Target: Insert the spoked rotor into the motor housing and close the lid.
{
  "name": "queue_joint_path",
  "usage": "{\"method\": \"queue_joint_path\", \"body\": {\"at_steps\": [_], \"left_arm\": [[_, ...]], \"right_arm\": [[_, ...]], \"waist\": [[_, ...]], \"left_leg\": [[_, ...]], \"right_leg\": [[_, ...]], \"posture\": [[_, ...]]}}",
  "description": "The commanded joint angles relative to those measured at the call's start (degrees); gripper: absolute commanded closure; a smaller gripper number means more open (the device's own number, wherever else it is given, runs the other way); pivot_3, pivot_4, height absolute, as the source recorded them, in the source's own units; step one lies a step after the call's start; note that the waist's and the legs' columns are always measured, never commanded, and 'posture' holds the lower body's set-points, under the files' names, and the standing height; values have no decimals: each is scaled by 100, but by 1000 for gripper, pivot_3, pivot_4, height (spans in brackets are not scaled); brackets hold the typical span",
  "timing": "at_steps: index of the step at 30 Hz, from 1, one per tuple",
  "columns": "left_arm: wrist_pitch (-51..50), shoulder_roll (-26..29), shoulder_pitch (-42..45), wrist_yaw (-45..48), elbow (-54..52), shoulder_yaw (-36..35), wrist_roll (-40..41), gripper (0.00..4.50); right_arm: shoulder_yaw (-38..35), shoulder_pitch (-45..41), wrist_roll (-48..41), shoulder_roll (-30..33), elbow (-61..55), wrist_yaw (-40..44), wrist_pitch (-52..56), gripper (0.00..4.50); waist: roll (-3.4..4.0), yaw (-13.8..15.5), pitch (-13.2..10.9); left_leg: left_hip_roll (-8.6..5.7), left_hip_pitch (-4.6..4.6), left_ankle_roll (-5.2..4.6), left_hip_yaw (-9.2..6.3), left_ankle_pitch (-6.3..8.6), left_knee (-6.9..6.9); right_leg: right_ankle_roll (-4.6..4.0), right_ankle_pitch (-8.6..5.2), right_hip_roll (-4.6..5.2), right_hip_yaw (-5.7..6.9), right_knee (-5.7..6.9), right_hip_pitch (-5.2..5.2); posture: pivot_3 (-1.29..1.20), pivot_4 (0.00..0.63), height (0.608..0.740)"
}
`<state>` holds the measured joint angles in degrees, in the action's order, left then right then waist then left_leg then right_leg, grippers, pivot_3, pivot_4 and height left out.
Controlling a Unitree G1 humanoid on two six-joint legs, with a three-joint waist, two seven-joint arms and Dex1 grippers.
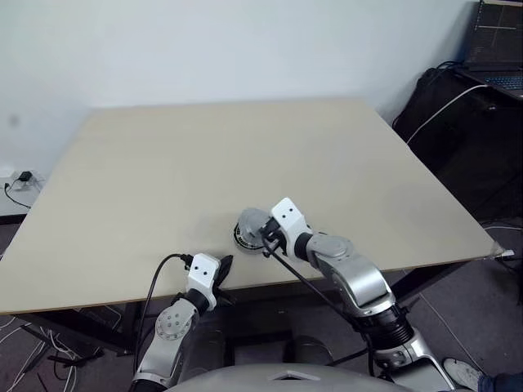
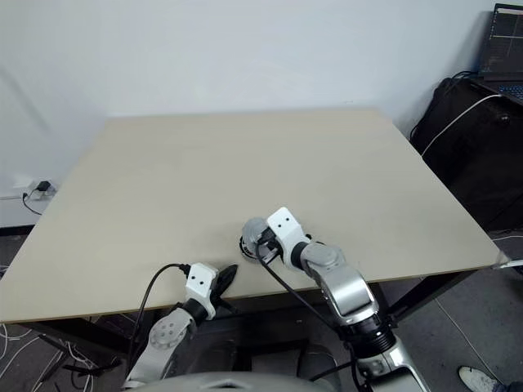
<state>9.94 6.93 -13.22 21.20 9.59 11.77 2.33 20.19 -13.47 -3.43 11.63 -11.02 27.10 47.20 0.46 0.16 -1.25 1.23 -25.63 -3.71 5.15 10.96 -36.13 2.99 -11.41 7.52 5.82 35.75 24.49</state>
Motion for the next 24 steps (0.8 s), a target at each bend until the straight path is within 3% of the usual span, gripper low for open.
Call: {"method": "queue_joint_path", "body": {"at_steps": [1,13,17,20,24], "left_arm": [[-19,14,-39,-18,-327,7,-13,4500],[-188,6,-138,-82,-593,-4,-7,4500],[-218,-12,-102,-86,-572,12,-4,4500],[-226,-21,-77,-80,-552,21,-1,4500],[-232,-26,-65,-80,-548,27,1,4500]], "right_arm": [[205,-240,66,-108,251,-2,-293,4441],[220,-316,-63,-129,660,198,-229,4441],[-69,-291,-285,-47,401,410,-853,4441],[-226,-263,-397,97,381,655,-1538,3809],[-223,-272,-286,332,677,908,-2196,2525]], "waist": [[0,-4,0],[-2,4,4],[-3,8,3],[-3,7,2],[-4,4,2]], "left_leg": [[0,0,0,0,0,0],[1,7,20,-2,12,-2],[1,7,19,-2,12,-4],[1,6,19,-1,12,-5],[1,6,19,-2,12,-6]], "right_leg": [[0,0,0,-1,0,0],[-10,11,-5,0,6,0],[-10,11,-5,0,6,0],[-10,11,-4,0,6,-1],[-9,11,-5,1,6,-1]], "posture": [[0,0,740],[0,0,740],[0,0,740],[0,0,740],[0,0,740]]}}
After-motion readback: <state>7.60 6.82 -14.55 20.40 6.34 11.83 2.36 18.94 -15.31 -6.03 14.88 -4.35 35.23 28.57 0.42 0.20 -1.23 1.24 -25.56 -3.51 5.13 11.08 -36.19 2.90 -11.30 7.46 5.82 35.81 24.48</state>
